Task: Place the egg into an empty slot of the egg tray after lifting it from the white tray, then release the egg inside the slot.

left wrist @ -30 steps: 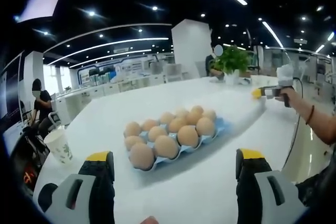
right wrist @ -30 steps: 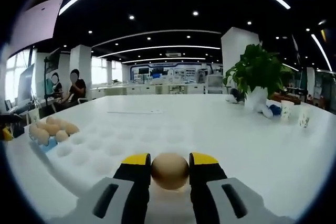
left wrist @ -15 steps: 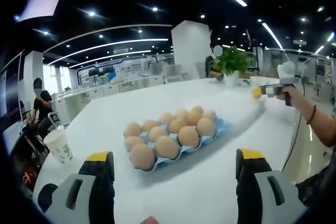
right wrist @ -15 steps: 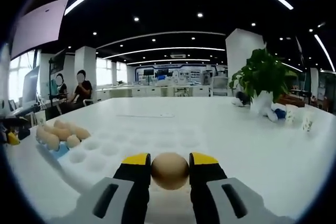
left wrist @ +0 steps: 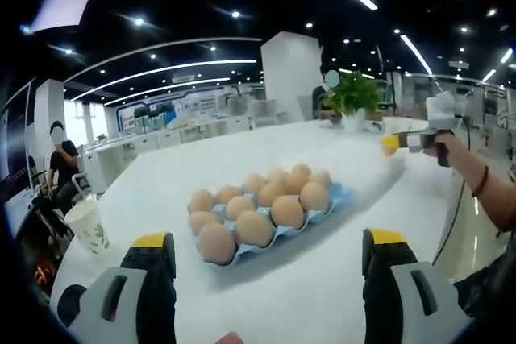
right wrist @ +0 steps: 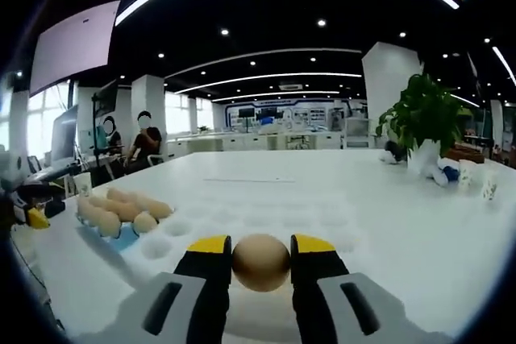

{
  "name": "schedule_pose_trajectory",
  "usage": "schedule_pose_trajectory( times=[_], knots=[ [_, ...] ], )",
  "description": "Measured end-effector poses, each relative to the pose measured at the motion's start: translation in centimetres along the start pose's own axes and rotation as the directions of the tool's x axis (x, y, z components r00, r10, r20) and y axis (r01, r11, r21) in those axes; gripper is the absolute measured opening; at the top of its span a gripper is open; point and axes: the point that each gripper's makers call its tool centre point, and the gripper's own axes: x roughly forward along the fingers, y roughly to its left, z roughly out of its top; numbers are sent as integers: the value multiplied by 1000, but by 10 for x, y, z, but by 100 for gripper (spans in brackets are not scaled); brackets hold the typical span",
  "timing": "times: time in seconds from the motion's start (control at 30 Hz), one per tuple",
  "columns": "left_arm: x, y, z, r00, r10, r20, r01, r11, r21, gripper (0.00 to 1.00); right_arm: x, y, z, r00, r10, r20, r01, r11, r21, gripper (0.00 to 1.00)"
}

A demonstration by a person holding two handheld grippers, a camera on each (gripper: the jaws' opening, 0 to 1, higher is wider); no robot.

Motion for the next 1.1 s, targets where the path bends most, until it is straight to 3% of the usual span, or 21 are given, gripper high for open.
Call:
schedule_pose_trajectory(
  times=[0.47,1.1],
  knots=[
    [3,-1,-3,1000,-7,-8,7,1000,-2,98,19,52,11,993,117,22,-117,993,21,30],
    [2,5,-4,1000,-3,-4,3,1000,-11,98,37,99,11,979,203,13,-203,979,1,30]
  ],
)
